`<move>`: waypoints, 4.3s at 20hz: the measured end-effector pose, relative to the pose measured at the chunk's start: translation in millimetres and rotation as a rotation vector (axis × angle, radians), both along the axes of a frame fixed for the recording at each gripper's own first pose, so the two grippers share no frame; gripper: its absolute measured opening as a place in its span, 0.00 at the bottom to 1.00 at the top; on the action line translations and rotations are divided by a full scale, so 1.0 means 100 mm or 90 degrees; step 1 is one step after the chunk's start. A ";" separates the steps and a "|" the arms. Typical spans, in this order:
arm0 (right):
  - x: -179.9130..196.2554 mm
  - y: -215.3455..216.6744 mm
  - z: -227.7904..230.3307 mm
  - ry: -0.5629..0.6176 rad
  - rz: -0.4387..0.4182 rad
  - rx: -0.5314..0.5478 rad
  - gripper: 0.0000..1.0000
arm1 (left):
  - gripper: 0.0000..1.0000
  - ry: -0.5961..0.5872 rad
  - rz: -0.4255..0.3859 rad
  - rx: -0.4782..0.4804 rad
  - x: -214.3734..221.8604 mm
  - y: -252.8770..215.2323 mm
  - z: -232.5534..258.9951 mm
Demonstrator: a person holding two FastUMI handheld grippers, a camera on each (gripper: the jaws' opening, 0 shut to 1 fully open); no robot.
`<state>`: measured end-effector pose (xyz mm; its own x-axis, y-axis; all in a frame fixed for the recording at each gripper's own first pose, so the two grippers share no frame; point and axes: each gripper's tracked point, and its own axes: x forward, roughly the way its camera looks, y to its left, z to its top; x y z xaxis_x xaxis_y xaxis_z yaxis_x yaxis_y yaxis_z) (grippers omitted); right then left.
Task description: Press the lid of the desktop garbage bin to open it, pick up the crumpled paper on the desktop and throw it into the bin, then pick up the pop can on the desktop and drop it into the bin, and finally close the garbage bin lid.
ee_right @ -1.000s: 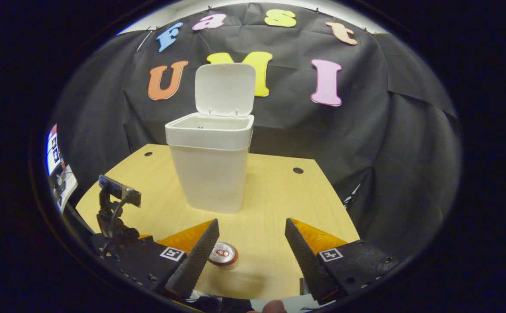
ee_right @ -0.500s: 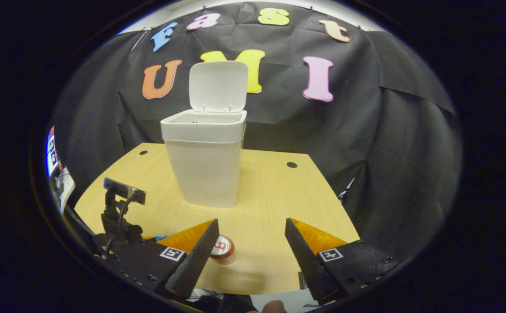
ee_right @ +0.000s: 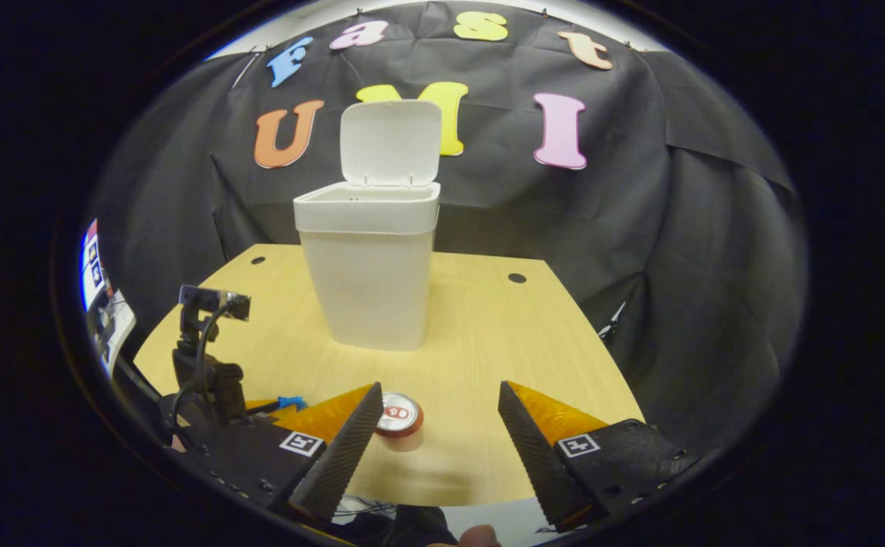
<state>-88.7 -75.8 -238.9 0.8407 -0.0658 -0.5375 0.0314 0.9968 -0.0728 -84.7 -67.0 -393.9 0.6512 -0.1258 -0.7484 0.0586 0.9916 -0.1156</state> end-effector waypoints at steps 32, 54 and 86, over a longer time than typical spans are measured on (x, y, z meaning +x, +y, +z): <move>0.23 0.31 -1.71 0.209 0.022 0.057 0.96 | 0.30 -0.332 0.040 0.004 0.64 0.40 2.32; 0.49 -0.01 -0.36 0.115 0.060 0.041 0.82 | 0.30 -0.454 0.037 -0.026 1.86 -0.06 3.24; 1.21 0.30 1.15 0.061 0.138 0.004 0.82 | 0.99 -0.363 0.046 -0.016 1.40 0.44 2.63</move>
<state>32.7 -45.3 -124.2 0.7800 0.1142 -0.6153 -0.1903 0.9799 -0.0594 55.6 -22.8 -130.7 0.9586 -0.0795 -0.2733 0.0510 0.9927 -0.1097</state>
